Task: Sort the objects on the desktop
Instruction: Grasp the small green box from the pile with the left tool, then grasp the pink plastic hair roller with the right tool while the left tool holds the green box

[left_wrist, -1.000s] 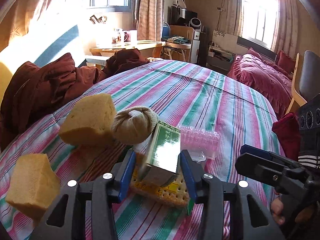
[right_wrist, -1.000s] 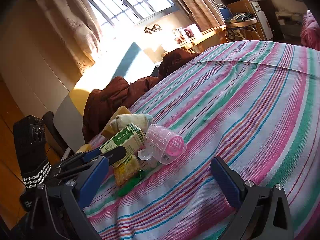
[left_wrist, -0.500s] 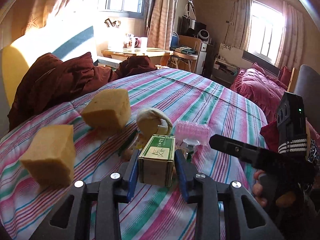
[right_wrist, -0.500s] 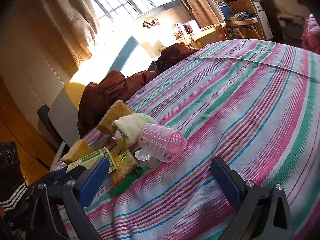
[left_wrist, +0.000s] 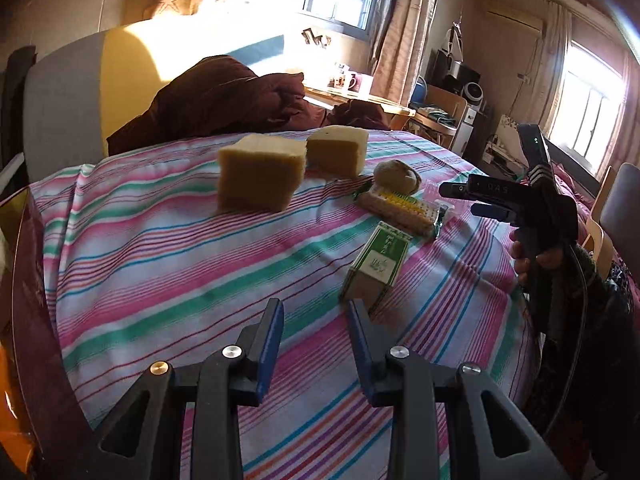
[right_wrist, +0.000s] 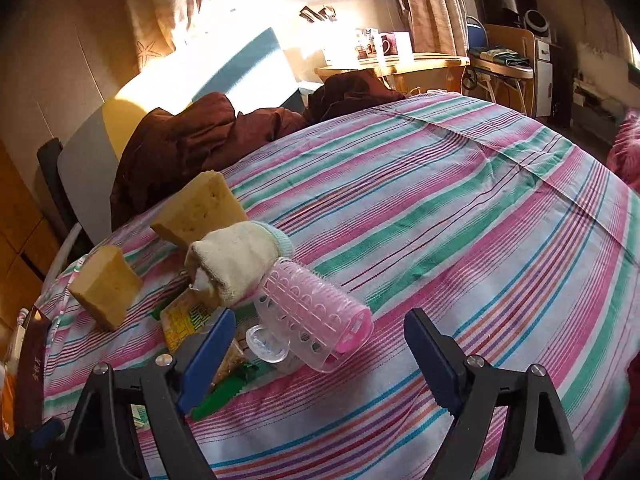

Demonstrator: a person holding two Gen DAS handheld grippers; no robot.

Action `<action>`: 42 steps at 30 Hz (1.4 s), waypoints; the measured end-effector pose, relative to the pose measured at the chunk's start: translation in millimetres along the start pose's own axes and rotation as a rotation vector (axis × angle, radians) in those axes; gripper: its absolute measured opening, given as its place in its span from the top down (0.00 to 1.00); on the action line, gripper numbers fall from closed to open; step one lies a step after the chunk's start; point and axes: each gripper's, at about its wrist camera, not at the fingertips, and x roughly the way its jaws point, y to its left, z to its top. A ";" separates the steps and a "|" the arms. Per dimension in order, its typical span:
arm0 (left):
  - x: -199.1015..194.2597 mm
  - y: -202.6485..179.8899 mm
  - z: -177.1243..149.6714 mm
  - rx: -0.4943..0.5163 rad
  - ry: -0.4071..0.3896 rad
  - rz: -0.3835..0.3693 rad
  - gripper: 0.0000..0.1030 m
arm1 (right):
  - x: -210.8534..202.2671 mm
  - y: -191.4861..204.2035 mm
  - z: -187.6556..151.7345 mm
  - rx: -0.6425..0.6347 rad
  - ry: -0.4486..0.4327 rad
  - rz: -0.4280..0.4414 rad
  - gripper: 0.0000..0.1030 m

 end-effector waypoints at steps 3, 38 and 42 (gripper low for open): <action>-3.7 1.3 -6.8 -0.013 -0.003 -0.018 0.68 | 4.7 2.9 5.3 -0.026 0.009 -0.018 0.15; 47.0 -55.6 40.9 0.222 0.087 -0.075 0.48 | -16.6 15.1 -17.3 -0.124 0.022 0.015 0.51; 54.7 -56.7 43.0 0.217 0.110 -0.081 0.53 | -11.2 17.3 -13.0 -0.143 0.028 0.014 0.48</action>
